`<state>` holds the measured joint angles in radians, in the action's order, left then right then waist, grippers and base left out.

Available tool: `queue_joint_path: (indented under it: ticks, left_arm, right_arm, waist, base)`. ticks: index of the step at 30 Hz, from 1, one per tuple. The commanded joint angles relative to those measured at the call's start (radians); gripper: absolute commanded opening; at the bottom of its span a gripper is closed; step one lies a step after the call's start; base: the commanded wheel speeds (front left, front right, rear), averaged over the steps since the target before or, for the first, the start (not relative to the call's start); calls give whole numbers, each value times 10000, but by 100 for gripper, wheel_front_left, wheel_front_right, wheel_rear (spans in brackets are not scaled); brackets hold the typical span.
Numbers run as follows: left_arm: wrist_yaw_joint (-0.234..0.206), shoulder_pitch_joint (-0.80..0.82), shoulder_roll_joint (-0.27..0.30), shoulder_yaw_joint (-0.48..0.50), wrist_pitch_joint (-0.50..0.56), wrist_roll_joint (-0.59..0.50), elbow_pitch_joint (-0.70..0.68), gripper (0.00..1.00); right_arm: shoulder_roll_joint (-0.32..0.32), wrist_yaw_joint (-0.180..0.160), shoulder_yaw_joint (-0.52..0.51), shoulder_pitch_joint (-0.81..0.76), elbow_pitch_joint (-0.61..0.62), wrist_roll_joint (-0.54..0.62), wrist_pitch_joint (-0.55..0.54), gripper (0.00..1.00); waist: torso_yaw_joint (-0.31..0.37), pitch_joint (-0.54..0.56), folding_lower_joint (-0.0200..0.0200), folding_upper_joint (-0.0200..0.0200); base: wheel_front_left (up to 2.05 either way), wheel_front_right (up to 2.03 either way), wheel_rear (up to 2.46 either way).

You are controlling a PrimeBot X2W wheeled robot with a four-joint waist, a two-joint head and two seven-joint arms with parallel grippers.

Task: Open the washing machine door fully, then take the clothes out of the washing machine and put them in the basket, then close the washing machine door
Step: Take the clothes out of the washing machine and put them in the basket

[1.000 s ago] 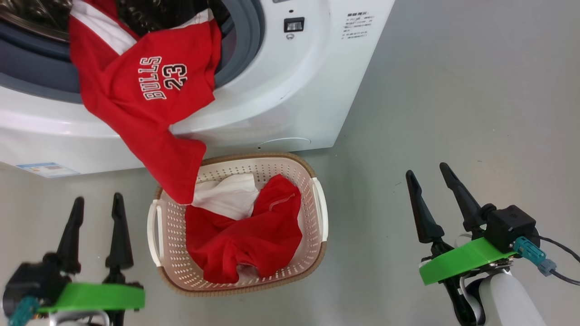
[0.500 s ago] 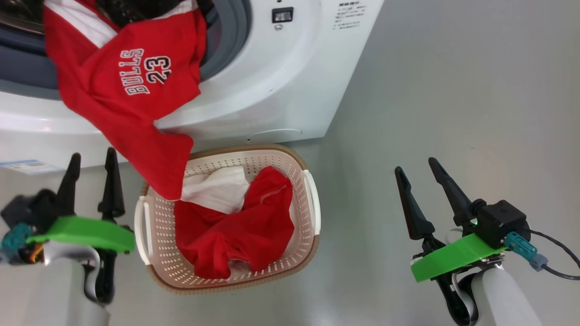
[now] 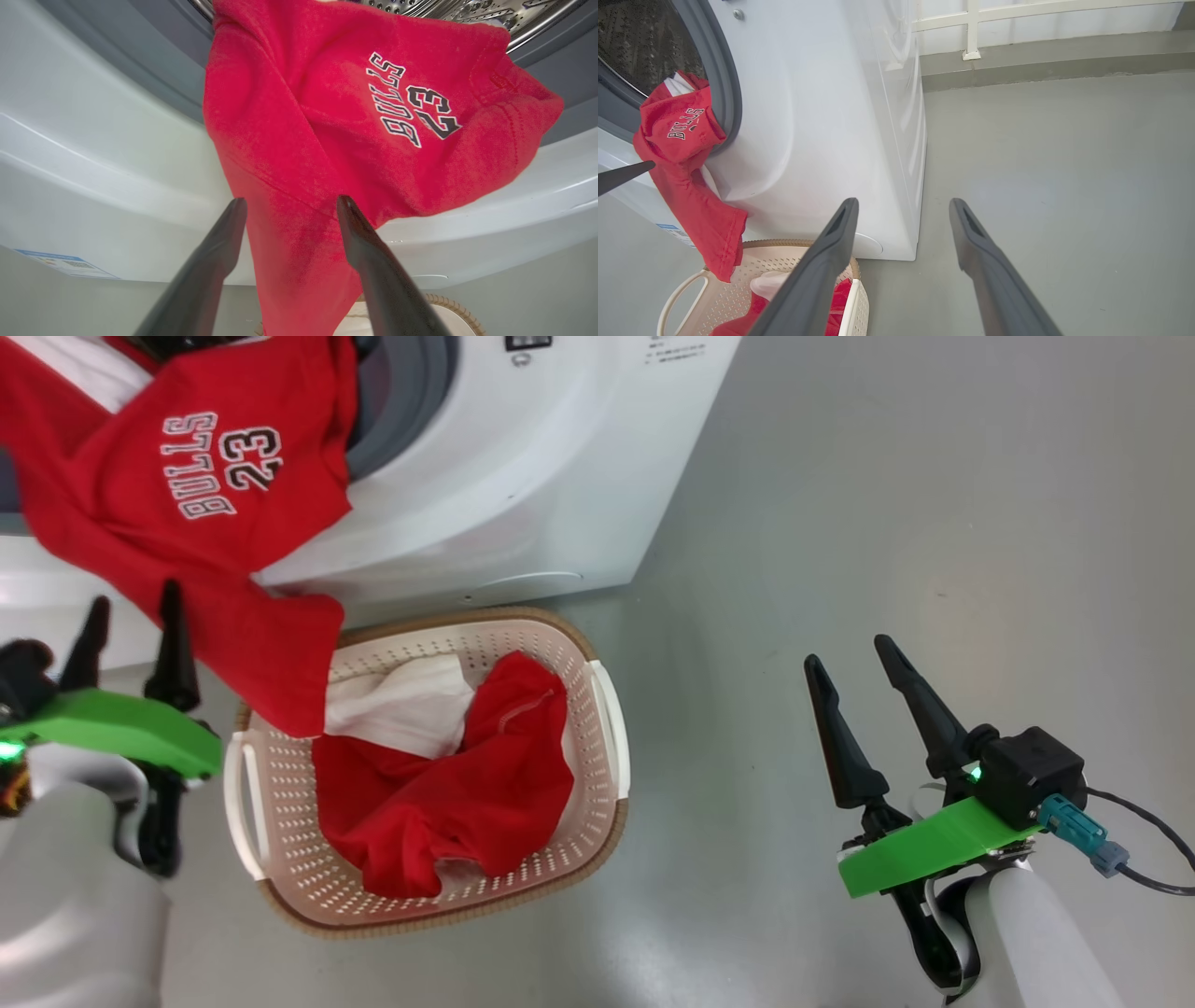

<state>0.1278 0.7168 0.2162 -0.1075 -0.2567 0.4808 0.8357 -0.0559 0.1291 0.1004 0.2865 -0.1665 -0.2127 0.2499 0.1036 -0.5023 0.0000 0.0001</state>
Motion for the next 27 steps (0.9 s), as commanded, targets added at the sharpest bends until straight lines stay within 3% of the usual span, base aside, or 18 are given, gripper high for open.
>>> queue_joint_path:
  ticks: [1,13,15,17,27]
  left_arm:
    - [29,346,612,133,-51,139,82,100]
    - [29,1222,1234,-679,-51,1169,1044,100]
    - [29,1234,1284,-794,-51,1282,955,41]
    - [29,1219,1316,-889,-51,1368,828,0]
    - [29,655,1127,-949,-51,1431,-45,0]
  right_arm:
    - [56,16,284,8,266,-132,118,100]
    - [56,16,320,127,282,-197,118,100]
    - [56,16,292,130,286,-206,118,100]
    - [56,16,266,122,293,-212,118,100]
    - [56,16,200,159,279,-206,118,100]
  waist:
    - [153,-161,0,-1]
    - [429,-382,0,-1]
    - [419,-385,0,-1]
    - [394,-383,0,-1]
    - [168,-279,0,-1]
  base:
    - [0,0,0]
    - [0,0,0]
    - [0,0,0]
    - [0,0,0]
    - [0,0,0]
